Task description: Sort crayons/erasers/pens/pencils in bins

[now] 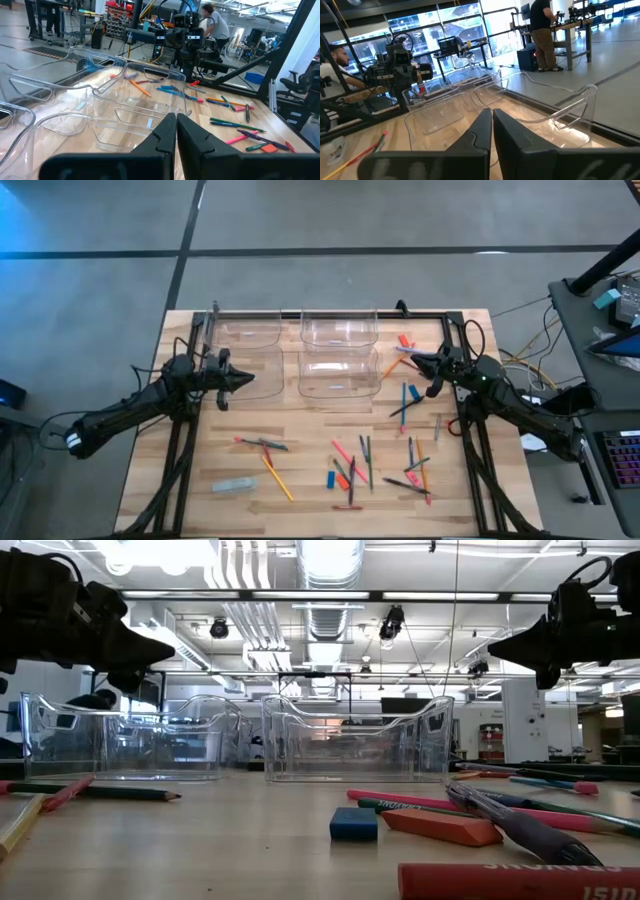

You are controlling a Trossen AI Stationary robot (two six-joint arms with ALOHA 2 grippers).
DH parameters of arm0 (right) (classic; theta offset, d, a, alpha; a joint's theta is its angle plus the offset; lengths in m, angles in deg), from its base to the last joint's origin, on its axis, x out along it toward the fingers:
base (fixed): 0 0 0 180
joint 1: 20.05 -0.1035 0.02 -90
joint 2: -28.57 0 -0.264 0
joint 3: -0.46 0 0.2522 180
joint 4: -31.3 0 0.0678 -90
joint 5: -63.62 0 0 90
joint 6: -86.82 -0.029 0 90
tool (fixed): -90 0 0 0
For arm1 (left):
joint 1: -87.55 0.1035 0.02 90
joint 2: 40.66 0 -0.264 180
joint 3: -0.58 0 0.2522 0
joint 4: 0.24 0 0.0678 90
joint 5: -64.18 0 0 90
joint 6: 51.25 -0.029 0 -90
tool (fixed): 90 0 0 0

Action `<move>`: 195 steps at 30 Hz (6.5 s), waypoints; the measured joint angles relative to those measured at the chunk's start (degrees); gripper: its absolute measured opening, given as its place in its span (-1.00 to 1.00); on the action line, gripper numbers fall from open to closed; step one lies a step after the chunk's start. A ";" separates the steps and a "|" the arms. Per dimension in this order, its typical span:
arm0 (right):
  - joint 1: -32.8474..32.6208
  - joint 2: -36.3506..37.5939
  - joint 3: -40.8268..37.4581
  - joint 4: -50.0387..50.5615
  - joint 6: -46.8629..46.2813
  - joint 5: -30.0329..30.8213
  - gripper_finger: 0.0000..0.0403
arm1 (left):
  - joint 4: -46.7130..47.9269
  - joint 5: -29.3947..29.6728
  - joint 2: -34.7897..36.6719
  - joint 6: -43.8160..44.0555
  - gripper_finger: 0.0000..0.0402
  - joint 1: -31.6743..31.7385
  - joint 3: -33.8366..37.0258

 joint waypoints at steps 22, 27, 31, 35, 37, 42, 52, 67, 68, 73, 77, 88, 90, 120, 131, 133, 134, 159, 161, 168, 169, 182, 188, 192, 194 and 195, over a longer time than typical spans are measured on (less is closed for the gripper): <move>0.01 0.00 0.00 0.00 0.00 -0.01 -0.96 | -0.01 0.00 0.00 0.01 -1.00 -0.01 0.00; -0.01 0.00 0.00 -0.02 0.00 -0.01 -0.96 | 0.00 0.00 -0.02 0.01 -1.00 0.01 0.00; 0.01 0.00 -0.01 -0.01 0.01 -0.01 -0.96 | -0.01 0.00 0.00 -0.03 -1.00 -0.01 0.00; -0.01 0.00 -0.02 -0.01 0.00 0.01 -0.96 | -0.01 0.46 -0.02 -8.84 -1.00 0.03 0.00; 0.00 0.00 0.00 -0.02 0.00 -0.01 -0.96 | -0.01 0.50 0.00 -12.15 -1.00 0.03 0.00; -0.01 0.00 -0.02 -0.02 0.00 0.01 -0.96 | -0.76 3.72 -0.02 -12.03 -1.00 0.05 0.00; 0.01 0.00 0.00 0.00 0.00 0.01 -0.96 | -3.06 3.76 0.00 -11.92 -1.00 0.03 0.00; 0.01 0.00 -0.02 -0.01 0.01 -0.01 -0.96 | -8.80 3.60 -1.01 -11.84 -1.00 -0.02 -3.06; -0.01 0.00 -0.01 -0.01 0.00 0.01 -0.96 | -7.75 3.29 -1.57 -11.93 -1.00 -0.10 -4.81; -0.01 0.00 0.00 0.02 0.00 -0.01 -0.96 | 0.43 2.89 -7.35 -12.40 -1.00 -0.28 -13.54; 0.00 -0.04 -0.02 0.00 0.00 0.00 -0.96 | 7.04 1.33 -13.12 -12.37 -1.00 -0.33 -19.74; -0.01 -0.02 -0.02 0.00 0.01 -0.01 -0.96 | 18.56 1.32 -25.15 -18.87 -1.00 -6.37 -35.46; 0.00 -0.02 -0.02 0.00 0.00 -0.01 -0.96 | 20.55 1.68 -26.51 -19.73 -1.00 -8.32 -38.19; -0.01 0.00 -0.01 -0.01 0.00 0.00 -0.96 | 33.83 16.65 -55.25 -20.97 -0.12 -36.76 -55.45; 0.00 0.00 0.00 0.00 0.01 -0.01 -0.96 | 33.85 20.05 -61.17 -19.28 0.05 -43.80 -57.55; 0.00 0.00 -0.01 -0.02 0.01 0.00 -0.96 | 33.84 20.09 -61.45 -17.96 0.05 -44.73 -57.55; 0.01 0.00 -0.01 0.00 0.02 -0.01 -0.96 | 33.84 20.13 -61.60 -17.83 0.05 -45.32 -57.55; -0.01 0.00 -0.01 -0.01 0.01 0.00 -0.96 | 41.45 27.53 -70.54 -4.91 0.05 -56.19 -56.19; -0.01 0.00 -0.02 -0.01 0.01 0.00 -0.96 | 38.72 27.52 -71.80 -6.33 0.05 -56.08 -55.45; 0.01 0.00 -0.02 0.00 0.00 0.01 -0.96 | 35.52 27.22 -74.27 -9.04 0.05 -56.06 -53.91; -0.01 0.00 -0.02 0.00 0.00 -0.01 -0.96 | 35.54 27.22 -74.01 -9.03 0.05 -56.06 -53.54; -0.01 0.00 -0.02 0.00 0.00 -0.01 -0.96 | 31.06 27.08 -67.41 -8.22 0.05 -55.75 -45.34; -0.01 0.00 -0.01 -0.02 0.00 0.01 -0.96 | 28.52 26.93 -66.14 -5.88 0.05 -55.31 -42.41; -0.01 0.00 0.00 0.00 0.00 -0.01 -0.96 | 28.61 26.91 -66.05 -5.34 0.05 -55.32 -41.57; -0.01 0.00 0.00 -0.01 0.00 -0.01 -0.96 | 28.66 26.93 -66.05 -4.62 0.05 -55.29 -41.48; -0.01 0.00 0.00 0.00 0.00 0.00 -0.96 | 28.58 26.93 -66.05 -4.49 0.05 -55.29 -41.48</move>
